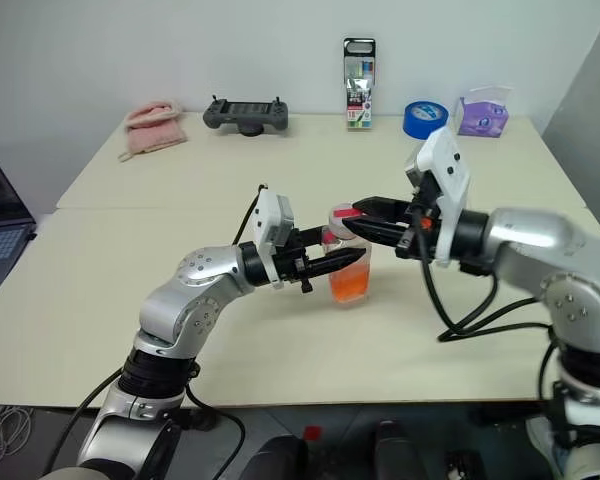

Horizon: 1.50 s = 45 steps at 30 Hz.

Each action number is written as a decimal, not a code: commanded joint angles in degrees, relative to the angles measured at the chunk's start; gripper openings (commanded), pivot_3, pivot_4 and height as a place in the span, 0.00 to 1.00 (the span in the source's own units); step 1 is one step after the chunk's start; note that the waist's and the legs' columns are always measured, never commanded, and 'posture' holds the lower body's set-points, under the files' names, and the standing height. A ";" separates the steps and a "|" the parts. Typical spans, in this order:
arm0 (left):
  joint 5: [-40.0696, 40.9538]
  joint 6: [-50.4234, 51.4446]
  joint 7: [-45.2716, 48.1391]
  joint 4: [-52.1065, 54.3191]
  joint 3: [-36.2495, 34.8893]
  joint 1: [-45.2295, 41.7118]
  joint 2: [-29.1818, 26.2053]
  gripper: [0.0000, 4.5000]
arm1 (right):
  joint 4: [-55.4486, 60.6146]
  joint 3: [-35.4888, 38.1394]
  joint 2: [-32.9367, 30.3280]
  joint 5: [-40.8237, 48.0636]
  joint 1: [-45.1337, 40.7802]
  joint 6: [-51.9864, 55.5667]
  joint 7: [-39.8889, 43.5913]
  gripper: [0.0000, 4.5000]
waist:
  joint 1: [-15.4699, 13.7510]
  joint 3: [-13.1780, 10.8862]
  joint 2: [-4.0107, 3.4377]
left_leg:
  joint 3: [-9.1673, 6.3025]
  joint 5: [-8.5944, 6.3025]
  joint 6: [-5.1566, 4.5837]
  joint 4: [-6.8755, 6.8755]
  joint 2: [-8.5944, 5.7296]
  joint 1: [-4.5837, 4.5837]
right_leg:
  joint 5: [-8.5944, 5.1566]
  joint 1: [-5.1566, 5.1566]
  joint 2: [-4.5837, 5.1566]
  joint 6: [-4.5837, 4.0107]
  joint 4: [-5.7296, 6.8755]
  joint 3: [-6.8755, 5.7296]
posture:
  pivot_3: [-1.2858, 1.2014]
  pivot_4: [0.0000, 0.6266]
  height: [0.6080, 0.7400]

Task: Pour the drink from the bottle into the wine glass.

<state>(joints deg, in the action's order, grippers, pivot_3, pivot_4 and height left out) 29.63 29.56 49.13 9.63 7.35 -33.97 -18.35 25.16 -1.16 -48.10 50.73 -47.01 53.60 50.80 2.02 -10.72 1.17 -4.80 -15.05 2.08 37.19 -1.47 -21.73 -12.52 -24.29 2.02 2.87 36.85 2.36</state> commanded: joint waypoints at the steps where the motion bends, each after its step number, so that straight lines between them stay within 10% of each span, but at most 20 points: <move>1: 6.33 4.03 0.75 6.85 -2.37 -2.49 -0.49 0.40 | -8.76 -4.18 -2.51 -4.49 -6.49 -10.38 21.73 0.00 | 0.14 -0.02 0.03 | 0.00 -0.01 -0.01 0.00 0.05 0.00 | -0.01 0.00 -0.06 0.01 0.00 0.00 | 0.52 0.24 1.00; 9: 4.80 3.67 -1.25 8.03 -2.29 -2.17 -2.61 0.40 | -24.23 -2.99 0.70 -8.97 -14.45 -13.94 28.19 0.08 | -0.09 -0.03 0.05 | -0.02 -0.01 -0.01 -0.03 0.11 0.05 | 0.15 -0.01 -0.08 -0.26 0.04 0.01 | 0.52 0.24 1.00; 20: 1.55 0.88 -2.23 6.00 -1.81 -1.60 -2.37 0.40 | -5.61 5.83 0.52 -5.82 -2.81 -2.18 6.71 0.91 | -0.53 -0.03 0.04 | -0.04 -0.01 0.00 0.12 0.08 -0.14 | 0.16 -0.04 0.26 -0.24 0.04 0.02 | 0.52 0.24 1.00; 32: -1.84 -4.22 0.05 -0.48 -0.46 -3.50 -0.52 0.40 | 10.65 12.00 19.58 -1.19 1.36 15.68 -34.01 0.92 | -0.38 -0.02 0.04 | -0.08 -0.01 0.01 0.13 0.10 -0.16 | 0.16 -0.08 0.15 -0.25 0.10 0.02 | 0.52 0.24 1.00; 45: -4.03 -6.90 1.81 -3.85 -0.13 -4.61 -0.06 0.40 | 12.59 10.80 19.46 2.20 2.24 20.73 -38.32 0.92 | -0.33 -0.02 0.04 | -0.04 -0.02 -0.01 0.11 0.05 -0.15 | 0.16 -0.08 0.13 -0.25 0.10 0.02 | 0.52 0.24 1.00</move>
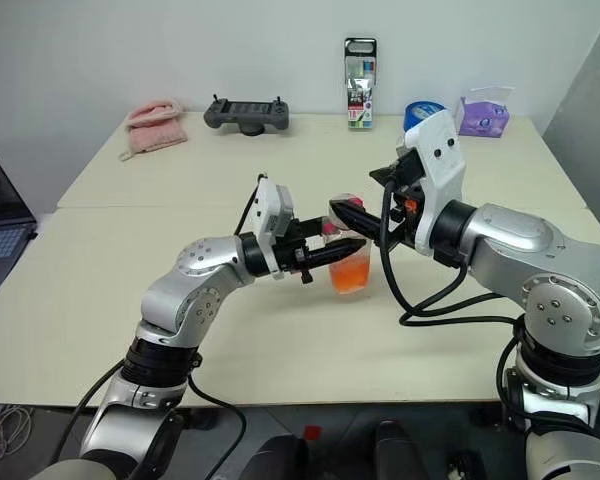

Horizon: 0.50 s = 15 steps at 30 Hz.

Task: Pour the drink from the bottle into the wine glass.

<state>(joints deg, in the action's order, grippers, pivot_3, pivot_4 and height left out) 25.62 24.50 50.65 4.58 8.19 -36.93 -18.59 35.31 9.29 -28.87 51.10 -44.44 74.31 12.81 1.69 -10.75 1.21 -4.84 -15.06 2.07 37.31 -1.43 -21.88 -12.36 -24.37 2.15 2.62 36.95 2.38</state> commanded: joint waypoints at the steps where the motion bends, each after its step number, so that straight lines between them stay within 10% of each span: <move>1: -0.06 -1.93 0.31 1.18 -1.01 -1.59 0.13 0.40 | 2.53 0.37 0.41 2.13 -0.22 0.14 -0.51 0.92 | 0.00 0.00 0.00 | 0.00 0.00 0.00 0.00 0.01 0.00 | 0.00 0.00 0.00 0.00 0.00 0.00 | 0.52 0.24 1.00; 8: -0.07 -1.83 0.21 1.80 -1.21 -0.68 -0.42 0.40 | 2.38 0.20 1.22 2.17 0.96 -0.52 -2.69 0.92 | 0.01 0.00 0.00 | -0.01 0.00 0.00 0.00 0.02 0.00 | 0.00 0.00 0.00 0.00 0.00 0.00 | 0.52 0.24 1.00; 15: -0.16 -1.69 0.18 1.85 -1.27 -0.86 -0.41 0.40 | 2.18 -2.01 0.46 0.65 2.22 -0.94 -3.29 0.49 | 0.03 0.00 0.00 | -0.02 0.00 0.00 -0.01 0.01 0.00 | 0.00 0.00 -0.01 0.00 0.00 -0.01 | 0.52 0.24 1.00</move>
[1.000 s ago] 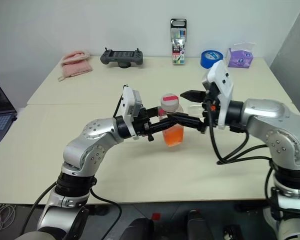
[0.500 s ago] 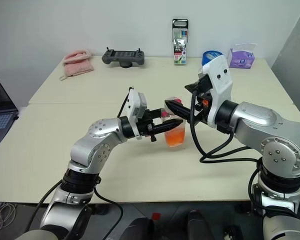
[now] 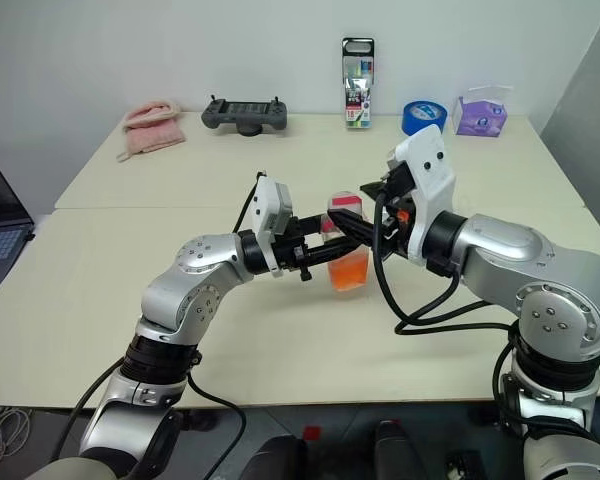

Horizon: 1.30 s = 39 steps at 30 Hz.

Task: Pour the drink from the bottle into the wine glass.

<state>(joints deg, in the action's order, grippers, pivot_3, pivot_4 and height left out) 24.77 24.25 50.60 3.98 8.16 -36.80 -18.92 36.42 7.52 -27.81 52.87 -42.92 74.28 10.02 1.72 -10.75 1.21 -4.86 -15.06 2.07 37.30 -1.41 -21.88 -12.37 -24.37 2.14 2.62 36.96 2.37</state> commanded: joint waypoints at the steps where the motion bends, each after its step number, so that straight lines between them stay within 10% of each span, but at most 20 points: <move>1: 0.60 -1.41 0.21 2.50 -1.23 -0.97 -0.03 0.40 | 1.07 -0.97 -0.89 -1.59 1.16 -1.31 -0.24 0.41 | 0.00 0.00 0.00 | -0.01 0.00 0.00 0.00 0.00 -0.01 | 0.00 0.00 0.00 0.00 0.00 -0.01 | 0.52 0.24 1.00; 9: 1.05 -0.82 -0.11 3.42 -1.60 -1.20 0.15 0.40 | -4.40 -2.44 -2.21 -4.94 1.09 -8.95 4.11 0.40 | 0.02 0.00 0.00 | 0.00 0.00 0.00 0.00 0.00 0.01 | 0.00 0.00 -0.01 0.00 -0.01 0.00 | 0.52 0.24 1.00; 14: 2.52 0.24 0.38 4.21 -1.37 -1.67 1.10 0.40 | -10.21 -10.04 -13.03 -2.83 2.16 -22.29 44.86 0.40 | -0.30 -0.03 -0.01 | 0.00 0.00 -0.01 0.01 -0.08 -0.04 | -0.01 0.02 0.00 0.02 -0.07 -0.03 | 0.52 0.24 1.00; 21: 2.49 1.19 -0.40 6.31 -1.44 -1.43 1.22 0.40 | -37.10 -22.78 -13.31 -21.25 -11.34 -42.81 69.88 0.40 | 1.27 -0.06 -0.06 | 0.17 -0.12 -0.20 0.15 0.07 0.23 | -0.16 0.17 -0.26 0.25 -0.03 0.06 | 0.52 0.24 1.00; 25: 2.16 1.50 -1.27 7.58 -1.86 -0.49 0.85 0.40 | -44.54 -23.02 -12.15 -25.14 -14.55 -46.54 73.80 0.40 | 1.14 -0.06 -0.06 | 0.02 -0.14 -0.21 0.09 0.10 0.16 | 0.01 0.10 -0.27 -0.02 0.00 -0.01 | 0.52 0.24 1.00; 33: 2.23 1.75 -1.86 7.64 -1.80 -0.52 0.88 0.40 | -44.52 -18.98 -10.88 -23.73 -14.48 -44.61 74.68 1.00 | 0.24 -0.07 -0.07 | -0.03 -0.16 -0.17 0.39 0.08 -0.06 | 0.02 0.06 0.09 0.00 0.01 -0.01 | 0.52 0.24 1.00; 39: 2.23 1.29 -1.38 6.55 -1.49 -1.09 0.93 0.40 | -38.84 -12.98 -10.75 -20.50 -11.55 -39.73 68.34 1.00 | -0.05 -0.07 -0.07 | -0.05 -0.20 -0.10 0.51 0.06 -0.11 | 0.02 0.07 0.09 0.00 0.02 -0.02 | 0.52 0.24 1.00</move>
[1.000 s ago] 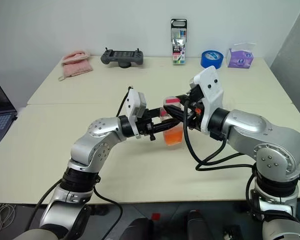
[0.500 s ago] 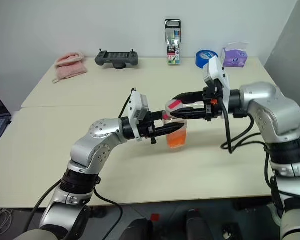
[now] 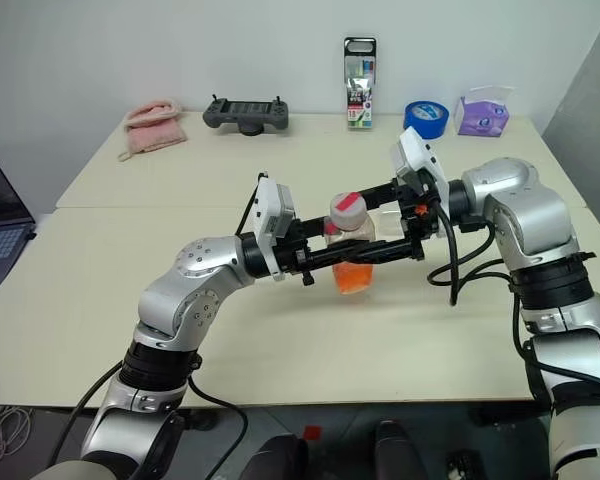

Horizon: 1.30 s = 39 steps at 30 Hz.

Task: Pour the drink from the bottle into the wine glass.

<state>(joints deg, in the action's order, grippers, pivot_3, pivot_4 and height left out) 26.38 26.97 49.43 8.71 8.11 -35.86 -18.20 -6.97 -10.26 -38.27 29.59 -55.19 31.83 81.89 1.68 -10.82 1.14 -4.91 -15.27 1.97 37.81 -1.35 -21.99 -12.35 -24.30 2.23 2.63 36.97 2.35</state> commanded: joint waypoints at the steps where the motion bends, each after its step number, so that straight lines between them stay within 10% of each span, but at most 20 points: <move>1: 0.62 -1.49 -0.15 1.69 -1.41 -2.11 0.23 0.40 | 5.97 5.88 -0.26 2.93 1.52 3.77 -5.95 1.00 | -0.01 0.00 0.00 | 0.00 0.00 0.00 0.00 0.00 0.00 | 0.00 0.00 0.00 0.00 0.00 0.00 | 0.52 0.24 1.00; 15: 0.61 -2.03 -0.17 -1.08 -1.93 -2.85 0.73 0.40 | 39.13 16.07 4.27 8.13 14.94 26.96 -44.03 1.00 | -0.05 0.00 0.00 | -0.01 -0.02 0.01 0.02 -0.02 -0.01 | -0.01 0.01 -0.04 0.00 0.03 0.00 | 0.52 0.24 1.00; 23: -0.80 -4.22 1.85 -4.99 -0.52 -4.08 0.98 0.40 | 52.65 15.31 17.45 5.68 15.61 40.54 -69.54 1.00 | 0.00 0.01 -0.01 | -0.02 -0.02 0.01 0.02 -0.02 -0.02 | -0.01 -0.02 -0.07 0.00 0.07 0.00 | 0.52 0.24 1.00; 39: -2.18 -5.95 3.87 -8.22 -0.55 -4.83 1.29 0.40 | 59.07 15.03 27.88 0.37 14.05 50.45 -83.44 1.00 | 0.15 0.01 -0.02 | -0.02 -0.02 0.00 0.01 -0.06 -0.01 | -0.01 -0.02 -0.10 0.00 0.07 0.00 | 0.52 0.24 1.00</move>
<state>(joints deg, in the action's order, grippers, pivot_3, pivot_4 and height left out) 24.06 22.98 53.09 -0.57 8.23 -38.94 -17.28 49.82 4.45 -10.72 30.35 -39.78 81.87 -1.26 1.83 -10.80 1.12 -4.93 -15.29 1.96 37.82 -1.41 -22.00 -12.36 -24.32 2.13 2.63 37.04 2.35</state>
